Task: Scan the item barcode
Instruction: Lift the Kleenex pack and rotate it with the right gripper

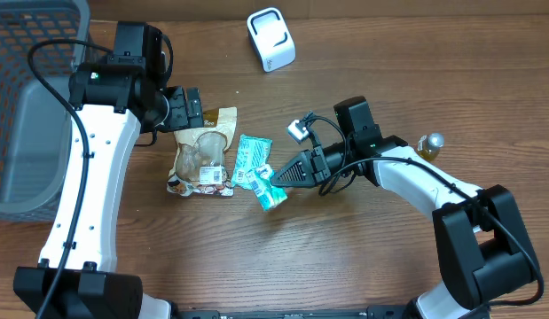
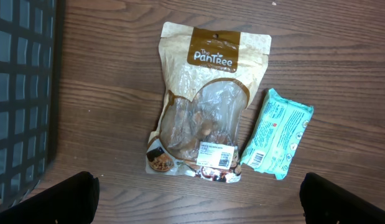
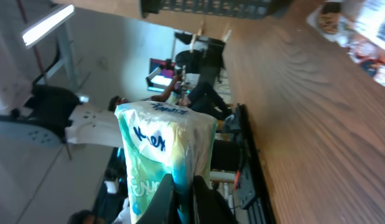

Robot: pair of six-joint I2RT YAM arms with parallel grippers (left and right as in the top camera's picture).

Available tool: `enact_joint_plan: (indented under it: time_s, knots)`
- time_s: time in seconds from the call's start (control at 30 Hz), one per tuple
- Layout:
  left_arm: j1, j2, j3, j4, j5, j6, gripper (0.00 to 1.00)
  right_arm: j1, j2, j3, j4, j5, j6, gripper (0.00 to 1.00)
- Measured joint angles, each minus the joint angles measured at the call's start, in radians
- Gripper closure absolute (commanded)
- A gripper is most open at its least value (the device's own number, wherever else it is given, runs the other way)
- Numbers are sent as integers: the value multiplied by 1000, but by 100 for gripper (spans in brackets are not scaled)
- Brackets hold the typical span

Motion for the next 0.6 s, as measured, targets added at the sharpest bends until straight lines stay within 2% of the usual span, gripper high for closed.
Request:
enact_joint_plan:
  time_s: [0.37, 0.6]
  knots:
    - [0, 0, 0, 0, 0, 0, 0, -45, -12, 0, -5, -47, 52, 96]
    - [0, 0, 0, 0, 0, 0, 0, -121, -133, 0, -26, -47, 77, 96]
